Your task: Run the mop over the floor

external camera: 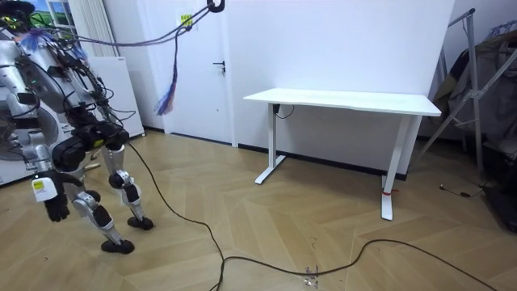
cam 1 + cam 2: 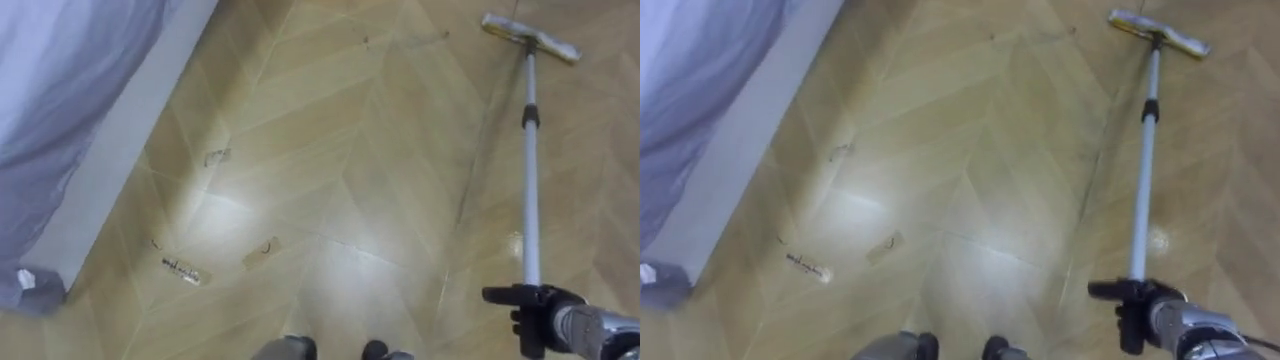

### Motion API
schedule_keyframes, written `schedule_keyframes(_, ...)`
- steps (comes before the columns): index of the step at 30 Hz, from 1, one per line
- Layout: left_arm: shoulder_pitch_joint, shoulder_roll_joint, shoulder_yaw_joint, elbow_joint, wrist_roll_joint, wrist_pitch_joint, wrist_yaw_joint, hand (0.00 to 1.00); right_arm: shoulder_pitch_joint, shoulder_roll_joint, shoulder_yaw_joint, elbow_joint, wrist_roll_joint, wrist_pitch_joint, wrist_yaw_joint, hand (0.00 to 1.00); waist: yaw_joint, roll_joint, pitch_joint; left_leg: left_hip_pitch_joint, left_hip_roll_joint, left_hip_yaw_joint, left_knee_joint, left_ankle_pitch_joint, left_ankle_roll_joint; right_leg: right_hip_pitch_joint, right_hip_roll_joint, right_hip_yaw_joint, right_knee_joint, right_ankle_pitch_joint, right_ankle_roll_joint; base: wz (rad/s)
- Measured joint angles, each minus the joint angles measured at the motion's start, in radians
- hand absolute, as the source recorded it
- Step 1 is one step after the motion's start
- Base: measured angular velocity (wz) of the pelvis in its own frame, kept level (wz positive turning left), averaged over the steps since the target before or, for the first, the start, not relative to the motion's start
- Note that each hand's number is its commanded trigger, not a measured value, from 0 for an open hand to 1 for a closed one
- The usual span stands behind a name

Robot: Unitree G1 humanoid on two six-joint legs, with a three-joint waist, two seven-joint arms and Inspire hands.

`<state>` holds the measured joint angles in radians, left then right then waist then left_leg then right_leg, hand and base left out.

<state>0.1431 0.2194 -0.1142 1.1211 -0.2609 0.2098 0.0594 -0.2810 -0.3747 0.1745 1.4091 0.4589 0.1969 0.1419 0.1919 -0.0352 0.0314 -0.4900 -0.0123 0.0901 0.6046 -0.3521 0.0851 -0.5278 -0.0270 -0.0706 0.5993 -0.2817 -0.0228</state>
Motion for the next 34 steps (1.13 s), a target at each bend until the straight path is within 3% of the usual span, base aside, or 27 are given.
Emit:
schedule_keyframes(3,-0.047,-0.002,0.034,0.005,0.004,-0.016,0.006,0.0,0.096,0.03,0.029,0.019,0.009,-0.011,0.004,1.0,-0.008,0.022,-0.0102,0.035,0.0,0.005,-0.003,-0.012,0.006,0.022,-0.006,-0.011,0.031,0.005,0.002,-0.06)
schedule_keyframes(6,-0.086,-0.005,0.034,-0.002,-0.007,-0.054,0.022,0.0,0.146,0.061,0.042,0.029,0.008,-0.016,-0.003,1.0,-0.032,0.038,-0.0126,0.071,0.0,0.027,-0.021,-0.013,0.008,0.039,-0.011,-0.014,0.034,0.006,0.003,-0.26)
schedule_keyframes(8,-0.088,-0.028,0.064,0.0,-0.013,-0.09,0.026,0.0,0.183,0.1,0.044,0.03,-0.005,-0.033,-0.008,1.0,-0.052,0.053,-0.0138,0.156,-0.001,0.046,-0.082,-0.007,0.007,0.124,-0.012,-0.034,-0.047,0.009,0.002,-0.44)
schedule_keyframes(11,-0.082,-0.049,0.065,0.0,-0.02,-0.099,0.025,0.0,0.229,0.12,0.057,0.029,-0.003,-0.043,-0.006,1.0,-0.08,0.066,-0.0204,0.268,-0.002,0.054,-0.201,0.033,0.005,0.232,-0.005,-0.054,-0.158,0.049,0.002,-0.17)
schedule_keyframes(15,-0.055,-0.047,0.078,-0.001,-0.019,-0.109,0.026,0.0,0.266,0.121,0.065,0.023,-0.006,-0.045,0.023,1.0,-0.081,0.051,-0.0277,0.378,-0.002,0.061,-0.334,0.083,-0.006,0.328,0.013,-0.053,-0.281,0.091,-0.001,-0.07)
schedule_keyframes(18,-0.03,-0.045,0.093,-0.001,-0.02,-0.107,0.025,0.0,0.272,0.126,0.066,0.023,-0.006,-0.043,0.04,1.0,-0.089,0.038,-0.0276,0.405,-0.001,0.055,-0.348,0.09,-0.011,0.359,0.016,-0.065,-0.305,0.091,-0.002,0.05)
schedule_keyframes(20,-0.01,-0.043,0.108,-0.002,-0.015,-0.104,0.025,0.0,0.275,0.137,0.067,0.02,-0.006,-0.043,0.047,1.0,-0.099,0.022,-0.0228,0.434,0.0,0.045,-0.353,0.09,-0.012,0.396,0.019,-0.077,-0.335,0.092,-0.003,0.13)
schedule_keyframes(24,0.006,-0.044,0.113,-0.002,0.008,-0.086,0.032,0.0,0.299,0.147,0.069,-0.012,-0.006,-0.042,0.058,1.0,-0.104,-0.002,-0.0222,0.489,0.004,0.044,-0.384,0.091,-0.013,0.464,0.029,-0.071,-0.393,0.103,0.001,0.01)
schedule_keyframes(34,-0.002,-0.052,0.113,-0.012,0.031,-0.084,0.069,0.0,0.306,0.149,0.08,-0.011,-0.013,-0.043,0.054,1.0,-0.105,0.003,-0.0202,0.549,0.003,0.045,-0.407,0.091,-0.013,0.534,0.036,-0.063,-0.449,0.125,0.008,-0.04)
